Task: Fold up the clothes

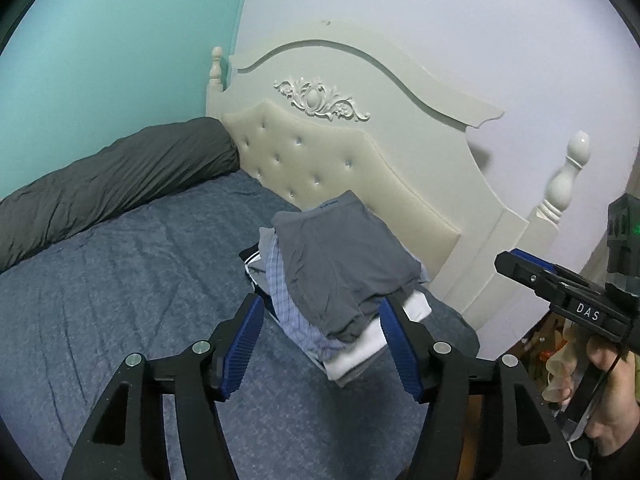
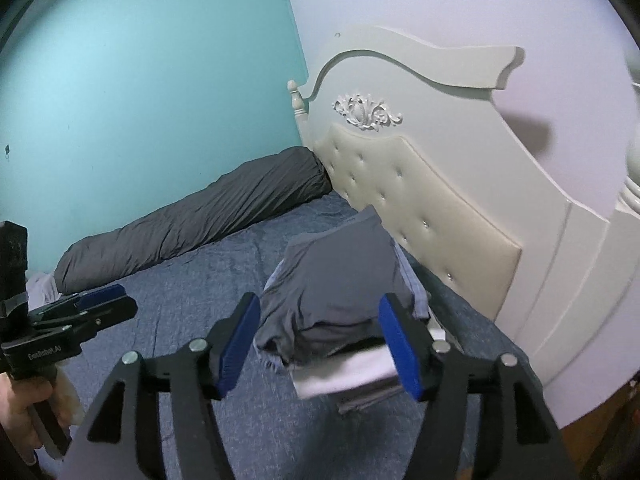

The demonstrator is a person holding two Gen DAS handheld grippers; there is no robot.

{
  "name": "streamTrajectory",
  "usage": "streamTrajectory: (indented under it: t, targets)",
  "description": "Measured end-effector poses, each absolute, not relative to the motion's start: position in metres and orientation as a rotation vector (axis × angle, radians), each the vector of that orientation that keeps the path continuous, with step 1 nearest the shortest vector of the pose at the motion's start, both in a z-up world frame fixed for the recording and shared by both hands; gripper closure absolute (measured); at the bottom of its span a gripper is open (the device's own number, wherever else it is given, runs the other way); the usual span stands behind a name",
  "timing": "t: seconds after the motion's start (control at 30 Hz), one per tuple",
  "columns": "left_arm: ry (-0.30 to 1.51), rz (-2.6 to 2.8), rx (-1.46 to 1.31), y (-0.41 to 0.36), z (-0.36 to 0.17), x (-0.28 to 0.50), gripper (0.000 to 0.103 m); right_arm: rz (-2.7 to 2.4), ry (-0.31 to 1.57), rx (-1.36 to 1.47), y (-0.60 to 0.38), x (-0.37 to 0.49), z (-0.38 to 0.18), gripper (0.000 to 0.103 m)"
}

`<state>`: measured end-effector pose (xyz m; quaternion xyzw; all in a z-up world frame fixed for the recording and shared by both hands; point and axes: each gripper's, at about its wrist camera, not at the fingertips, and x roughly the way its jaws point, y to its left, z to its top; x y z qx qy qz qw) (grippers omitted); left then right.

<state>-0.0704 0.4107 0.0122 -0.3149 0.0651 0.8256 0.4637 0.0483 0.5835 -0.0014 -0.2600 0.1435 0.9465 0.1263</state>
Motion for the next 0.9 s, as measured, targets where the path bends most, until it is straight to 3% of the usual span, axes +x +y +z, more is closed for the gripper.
streamTrajectory:
  t: [0.17, 0.5, 0.57, 0.9]
  targets:
    - [0.177, 2.031, -0.762, 0.395, 0.011, -0.056, 0.030, 2.734, 0.428, -0.724, 0.570, 0.073, -0.004, 0.026]
    - [0.188, 2.044, -0.742, 0.366, 0.008, -0.031, 0.018, 2.699, 0.437, -0.713, 0.542, 0.112, -0.011, 0.014]
    - [0.188, 2.048, -0.736, 0.360, 0.007, -0.026, 0.015, 2.693, 0.438, -0.712, 0.537, 0.118, -0.013, 0.007]
    - [0.188, 2.078, -0.700, 0.332, 0.006, -0.003, 0.001, 2.677, 0.441, -0.699, 0.512, 0.148, -0.022, 0.003]
